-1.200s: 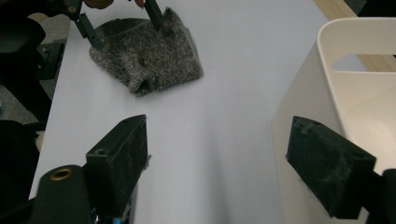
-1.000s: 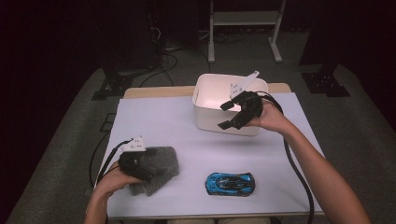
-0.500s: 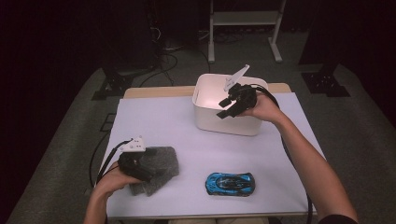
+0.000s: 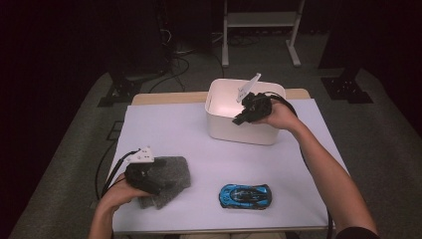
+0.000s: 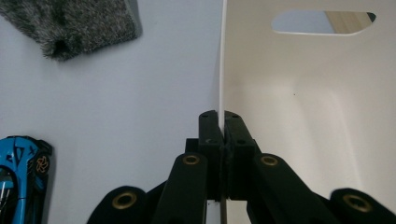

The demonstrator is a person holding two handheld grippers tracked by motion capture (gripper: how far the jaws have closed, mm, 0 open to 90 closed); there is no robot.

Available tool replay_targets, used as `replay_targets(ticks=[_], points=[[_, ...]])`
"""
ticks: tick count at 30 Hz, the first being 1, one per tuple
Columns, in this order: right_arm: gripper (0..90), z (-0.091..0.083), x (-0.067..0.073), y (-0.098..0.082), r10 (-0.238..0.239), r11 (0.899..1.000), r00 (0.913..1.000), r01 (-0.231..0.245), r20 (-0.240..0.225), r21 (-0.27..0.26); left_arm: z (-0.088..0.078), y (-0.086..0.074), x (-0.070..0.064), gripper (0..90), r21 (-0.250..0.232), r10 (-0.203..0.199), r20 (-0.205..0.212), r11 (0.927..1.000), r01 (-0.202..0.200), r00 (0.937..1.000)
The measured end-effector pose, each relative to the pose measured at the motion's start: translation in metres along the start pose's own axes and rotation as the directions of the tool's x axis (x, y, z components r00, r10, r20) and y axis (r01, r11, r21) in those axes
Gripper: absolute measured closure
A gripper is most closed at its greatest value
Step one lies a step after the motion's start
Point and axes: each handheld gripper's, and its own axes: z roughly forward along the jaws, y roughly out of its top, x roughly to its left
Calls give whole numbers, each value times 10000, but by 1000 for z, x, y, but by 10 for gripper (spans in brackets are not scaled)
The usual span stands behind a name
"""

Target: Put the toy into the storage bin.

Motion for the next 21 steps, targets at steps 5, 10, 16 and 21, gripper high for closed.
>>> replay_targets(ticks=[5,10,16,21], points=[[865,-2,3,0,-172,9998,9995,173,-281,66,-2,-2,-1,93,9,-38,-35,10000,38,10000],[865,-2,12,2,-330,9993,9977,339,-586,145,-3,-3,-1,93,57,-29,-76,10000,29,10000],[864,-1,28,4,-537,9985,9951,546,-830,82,-3,-3,-2,93,55,-28,-70,10000,29,10000],[864,-2,41,2,-696,9976,9929,692,-970,-73,-3,-2,-2,93,67,49,-76,10000,-48,10000]])
